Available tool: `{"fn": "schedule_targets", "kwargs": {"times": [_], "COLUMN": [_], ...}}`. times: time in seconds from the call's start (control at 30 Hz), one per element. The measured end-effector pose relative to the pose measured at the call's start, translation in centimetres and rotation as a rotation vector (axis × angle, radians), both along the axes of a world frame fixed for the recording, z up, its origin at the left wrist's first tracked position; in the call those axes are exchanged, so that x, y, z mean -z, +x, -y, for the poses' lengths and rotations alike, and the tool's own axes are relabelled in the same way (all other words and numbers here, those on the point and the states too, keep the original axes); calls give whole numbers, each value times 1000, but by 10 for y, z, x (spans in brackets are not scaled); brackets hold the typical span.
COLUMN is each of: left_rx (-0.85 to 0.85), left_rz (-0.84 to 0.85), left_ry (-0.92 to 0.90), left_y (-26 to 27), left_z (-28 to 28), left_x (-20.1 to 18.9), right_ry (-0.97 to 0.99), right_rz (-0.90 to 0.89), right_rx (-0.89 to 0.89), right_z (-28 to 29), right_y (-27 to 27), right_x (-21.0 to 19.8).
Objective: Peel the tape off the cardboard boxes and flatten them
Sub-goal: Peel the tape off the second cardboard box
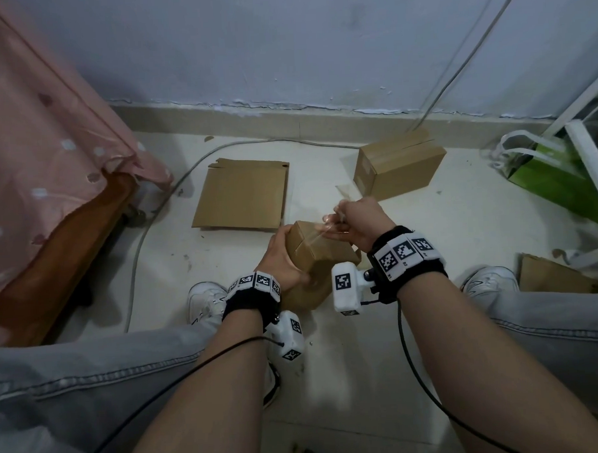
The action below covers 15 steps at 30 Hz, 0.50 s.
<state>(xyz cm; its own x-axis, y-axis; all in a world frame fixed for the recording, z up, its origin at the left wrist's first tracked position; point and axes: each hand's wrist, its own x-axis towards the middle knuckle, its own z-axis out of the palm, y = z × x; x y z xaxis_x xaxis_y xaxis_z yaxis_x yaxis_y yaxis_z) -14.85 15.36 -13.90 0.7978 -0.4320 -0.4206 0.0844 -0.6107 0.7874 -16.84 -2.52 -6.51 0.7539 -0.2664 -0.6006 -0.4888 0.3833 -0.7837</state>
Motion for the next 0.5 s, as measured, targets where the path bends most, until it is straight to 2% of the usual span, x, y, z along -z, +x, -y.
{"fn": "schedule_targets", "kwargs": {"times": [0.2, 0.5], "left_rx": [-18, -44], "left_rz": [27, 12], "left_ry": [7, -55], "left_y": [2, 3], "left_z": [-5, -8], "left_x": [10, 9], "right_ry": [-16, 23], "right_rz": [-7, -97], "right_rx": [57, 268], "right_z": [6, 17], "right_y": [5, 7], "right_x": [-3, 2]}}
